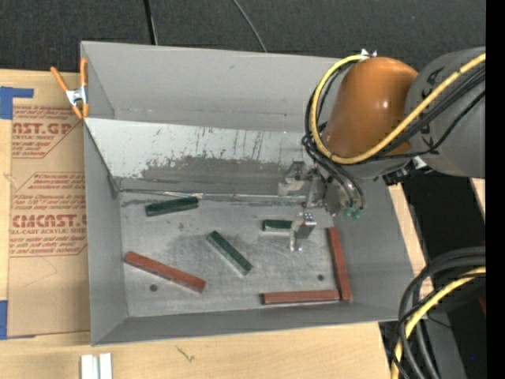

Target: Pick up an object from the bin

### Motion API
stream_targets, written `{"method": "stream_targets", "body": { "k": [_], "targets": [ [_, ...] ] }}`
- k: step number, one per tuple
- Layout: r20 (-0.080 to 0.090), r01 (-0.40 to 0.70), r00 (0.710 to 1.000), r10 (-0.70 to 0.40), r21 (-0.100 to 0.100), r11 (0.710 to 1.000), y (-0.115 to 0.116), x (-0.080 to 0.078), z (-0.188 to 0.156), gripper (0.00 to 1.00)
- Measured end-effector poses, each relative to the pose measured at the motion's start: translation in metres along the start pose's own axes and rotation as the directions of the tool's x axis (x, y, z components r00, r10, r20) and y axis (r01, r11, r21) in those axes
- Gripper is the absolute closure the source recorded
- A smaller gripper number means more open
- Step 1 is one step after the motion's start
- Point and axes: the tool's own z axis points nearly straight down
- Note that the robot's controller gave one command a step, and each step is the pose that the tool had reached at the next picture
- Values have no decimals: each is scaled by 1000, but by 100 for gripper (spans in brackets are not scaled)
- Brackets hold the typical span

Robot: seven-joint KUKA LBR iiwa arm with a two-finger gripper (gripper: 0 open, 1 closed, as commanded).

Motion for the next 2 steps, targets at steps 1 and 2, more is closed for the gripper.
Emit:
{"method": "stream_targets", "body": {
  "k": [1,2],
  "targets": [
    [0,0,1000,0,0,1000,0,0,0,0],
    [2,0,1000,0,0,1000,-1,0,1,0]
  ]
}}
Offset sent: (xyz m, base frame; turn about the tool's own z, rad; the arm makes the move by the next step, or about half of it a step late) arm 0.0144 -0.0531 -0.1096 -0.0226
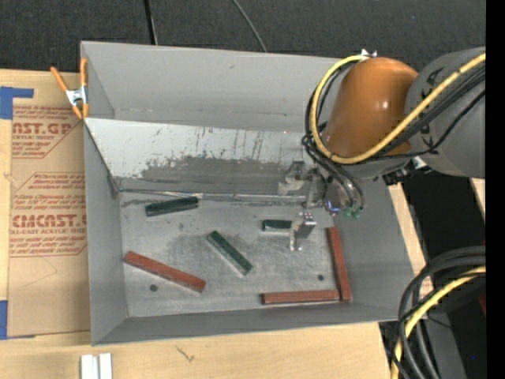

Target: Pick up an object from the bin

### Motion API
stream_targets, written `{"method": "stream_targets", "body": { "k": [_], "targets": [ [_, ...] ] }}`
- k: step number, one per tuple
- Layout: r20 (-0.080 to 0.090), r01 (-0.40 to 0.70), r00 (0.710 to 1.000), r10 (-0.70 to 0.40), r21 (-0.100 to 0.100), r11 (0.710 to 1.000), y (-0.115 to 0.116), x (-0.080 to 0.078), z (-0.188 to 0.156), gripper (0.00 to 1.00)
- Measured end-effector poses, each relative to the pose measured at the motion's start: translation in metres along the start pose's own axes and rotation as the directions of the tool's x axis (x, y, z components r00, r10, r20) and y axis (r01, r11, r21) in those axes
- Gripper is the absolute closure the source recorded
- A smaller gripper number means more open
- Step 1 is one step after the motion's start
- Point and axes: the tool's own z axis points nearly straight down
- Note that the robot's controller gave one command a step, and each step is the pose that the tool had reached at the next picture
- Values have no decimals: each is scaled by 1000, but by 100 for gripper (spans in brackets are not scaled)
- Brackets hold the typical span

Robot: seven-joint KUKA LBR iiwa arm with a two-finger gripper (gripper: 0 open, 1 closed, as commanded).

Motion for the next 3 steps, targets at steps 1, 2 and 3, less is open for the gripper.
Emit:
{"method": "stream_targets", "body": {
  "k": [1,2,3],
  "targets": [
    [-9,73,997,-73,0,997,-5,3,39,0],
    [6,323,946,-323,2,946,-13,-10,59,0],
    [28,358,933,-358,6,934,-28,-25,110,100]
  ]
}}
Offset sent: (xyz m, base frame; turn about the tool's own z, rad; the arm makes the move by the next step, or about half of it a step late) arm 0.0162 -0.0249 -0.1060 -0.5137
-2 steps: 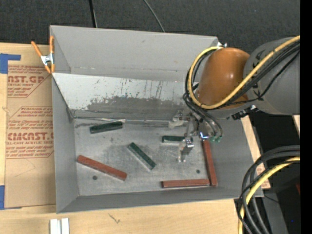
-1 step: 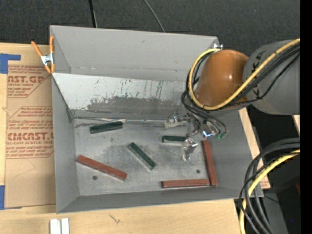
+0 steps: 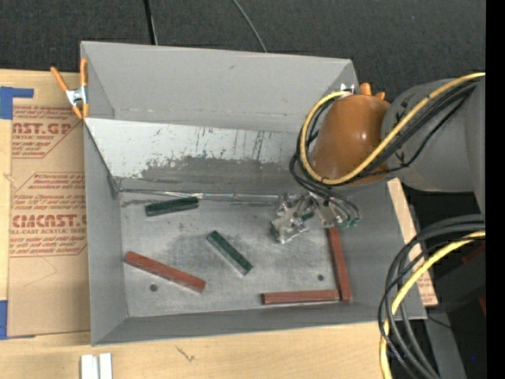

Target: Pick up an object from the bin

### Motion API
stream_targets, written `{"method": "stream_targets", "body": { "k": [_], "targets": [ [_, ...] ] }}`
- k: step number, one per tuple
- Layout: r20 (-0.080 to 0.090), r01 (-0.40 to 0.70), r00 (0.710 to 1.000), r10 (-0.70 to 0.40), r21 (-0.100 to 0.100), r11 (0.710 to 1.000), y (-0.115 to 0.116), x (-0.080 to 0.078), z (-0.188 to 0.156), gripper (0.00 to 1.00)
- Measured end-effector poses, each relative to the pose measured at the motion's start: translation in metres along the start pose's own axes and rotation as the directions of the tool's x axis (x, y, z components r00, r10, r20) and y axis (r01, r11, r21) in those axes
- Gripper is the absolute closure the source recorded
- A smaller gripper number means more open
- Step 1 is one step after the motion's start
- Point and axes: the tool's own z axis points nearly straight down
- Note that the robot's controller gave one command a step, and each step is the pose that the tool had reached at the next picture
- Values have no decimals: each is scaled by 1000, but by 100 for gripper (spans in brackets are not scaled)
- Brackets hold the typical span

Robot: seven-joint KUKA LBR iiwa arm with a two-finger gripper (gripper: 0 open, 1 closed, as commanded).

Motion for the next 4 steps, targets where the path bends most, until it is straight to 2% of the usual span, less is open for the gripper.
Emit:
{"method": "stream_targets", "body": {
  "k": [1,2,3,4],
  "targets": [
    [0,-1,1000,1,0,1000,0,0,0,100],
    [-22,3,1000,-4,-5,1000,0,-2,-12,100],
    [-28,29,999,-29,-8,1000,7,-8,-41,0],
    [-28,28,999,-29,-8,1000,7,-8,-41,0]
  ]
}}
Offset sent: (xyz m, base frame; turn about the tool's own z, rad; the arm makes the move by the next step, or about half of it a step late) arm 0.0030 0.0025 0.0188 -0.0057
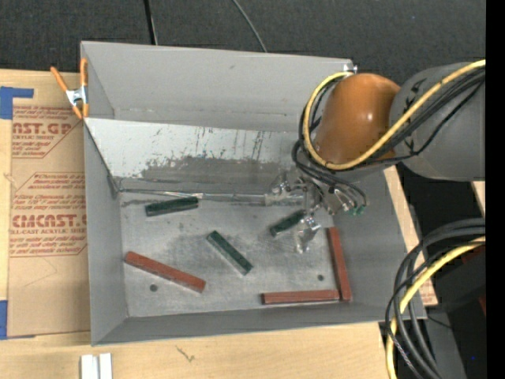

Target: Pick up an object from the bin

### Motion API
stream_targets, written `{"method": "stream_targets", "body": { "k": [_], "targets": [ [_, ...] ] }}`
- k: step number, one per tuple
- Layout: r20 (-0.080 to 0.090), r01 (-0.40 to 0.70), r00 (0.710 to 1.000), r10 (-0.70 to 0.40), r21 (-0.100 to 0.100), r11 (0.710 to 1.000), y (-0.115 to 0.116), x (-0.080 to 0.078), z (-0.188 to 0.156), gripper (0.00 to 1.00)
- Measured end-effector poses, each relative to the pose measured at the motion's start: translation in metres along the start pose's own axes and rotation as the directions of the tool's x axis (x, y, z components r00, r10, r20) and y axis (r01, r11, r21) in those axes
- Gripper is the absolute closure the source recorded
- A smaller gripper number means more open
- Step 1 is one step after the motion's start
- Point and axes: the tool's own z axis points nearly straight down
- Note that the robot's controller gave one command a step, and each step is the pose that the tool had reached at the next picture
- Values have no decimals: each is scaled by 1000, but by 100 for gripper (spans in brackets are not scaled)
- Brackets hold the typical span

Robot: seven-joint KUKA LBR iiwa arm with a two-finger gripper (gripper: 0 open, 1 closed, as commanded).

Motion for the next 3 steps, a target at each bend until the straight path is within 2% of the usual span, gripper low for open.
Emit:
{"method": "stream_targets", "body": {
  "k": [1,2,3],
  "targets": [
    [9,124,992,-124,4,992,-10,-1,46,100],
    [9,124,992,-124,4,992,-10,-1,46,100],
    [-2,141,990,-141,-1,990,-7,0,-155,100]
  ]
}}
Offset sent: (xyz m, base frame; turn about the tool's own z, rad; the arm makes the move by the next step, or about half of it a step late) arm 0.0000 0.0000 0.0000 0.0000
